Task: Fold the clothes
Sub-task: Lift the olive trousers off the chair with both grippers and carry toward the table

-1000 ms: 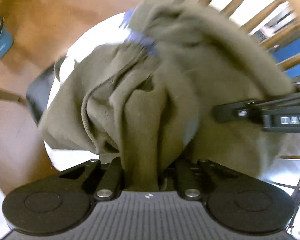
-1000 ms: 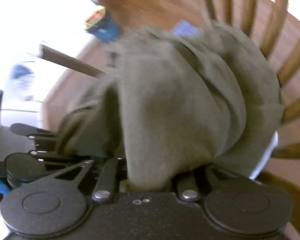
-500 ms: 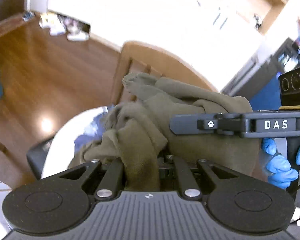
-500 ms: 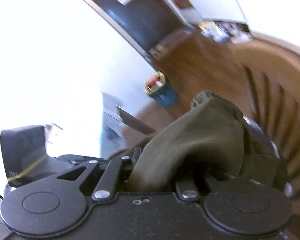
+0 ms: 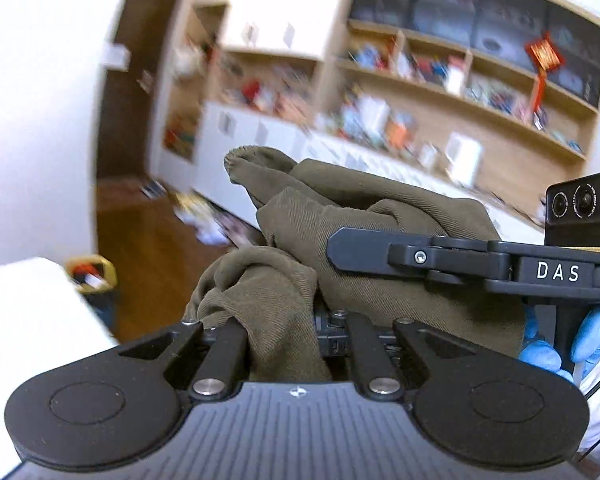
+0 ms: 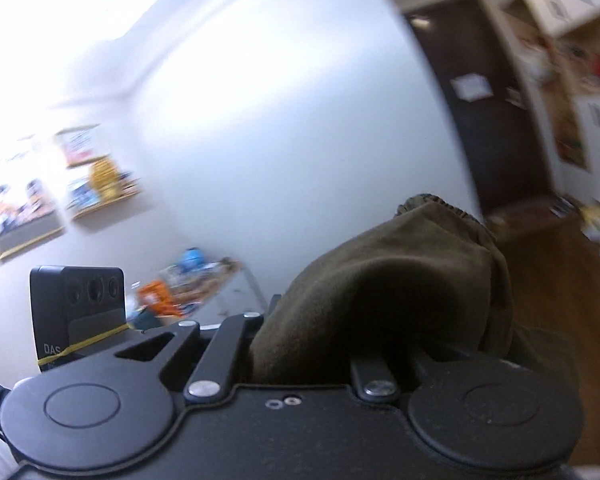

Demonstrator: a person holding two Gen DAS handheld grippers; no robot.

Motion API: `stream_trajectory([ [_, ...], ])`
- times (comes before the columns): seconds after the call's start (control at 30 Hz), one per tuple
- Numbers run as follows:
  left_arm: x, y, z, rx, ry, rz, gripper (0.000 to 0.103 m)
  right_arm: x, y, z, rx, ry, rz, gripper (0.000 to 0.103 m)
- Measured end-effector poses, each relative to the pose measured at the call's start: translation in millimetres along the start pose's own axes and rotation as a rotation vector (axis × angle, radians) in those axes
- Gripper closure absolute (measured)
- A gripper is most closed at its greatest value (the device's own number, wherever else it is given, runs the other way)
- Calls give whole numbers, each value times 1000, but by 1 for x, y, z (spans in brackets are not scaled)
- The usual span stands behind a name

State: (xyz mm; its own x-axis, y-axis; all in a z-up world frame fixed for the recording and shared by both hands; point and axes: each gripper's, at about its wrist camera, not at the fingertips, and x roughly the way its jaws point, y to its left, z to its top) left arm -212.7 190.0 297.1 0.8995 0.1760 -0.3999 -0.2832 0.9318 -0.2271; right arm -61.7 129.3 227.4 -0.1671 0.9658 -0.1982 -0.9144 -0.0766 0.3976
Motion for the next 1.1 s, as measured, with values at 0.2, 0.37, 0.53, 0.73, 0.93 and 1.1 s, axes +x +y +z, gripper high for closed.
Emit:
stream_trajectory([
  [0.2,-128,111,-18,-63,-55,242,95,151,103,-12,-77,130,194,0],
  [0.37,-199,170,-63,-136,6,411,95,220,195,-38,-86,297,324,0],
  [0.53,-252,209,-106,-267,19,521,95,265,234,-60,-114,446,405,0],
  [0.73,-260,225,-157,-357,84,631,94,273,194,-76,-149,572,277,0],
  [0.93,-225,223,-184,-431,176,676,94,269,77,-49,-138,500,-47,0],
  [1.1,-203,213,-208,-476,288,711,94,253,-39,-40,-94,491,-319,0],
])
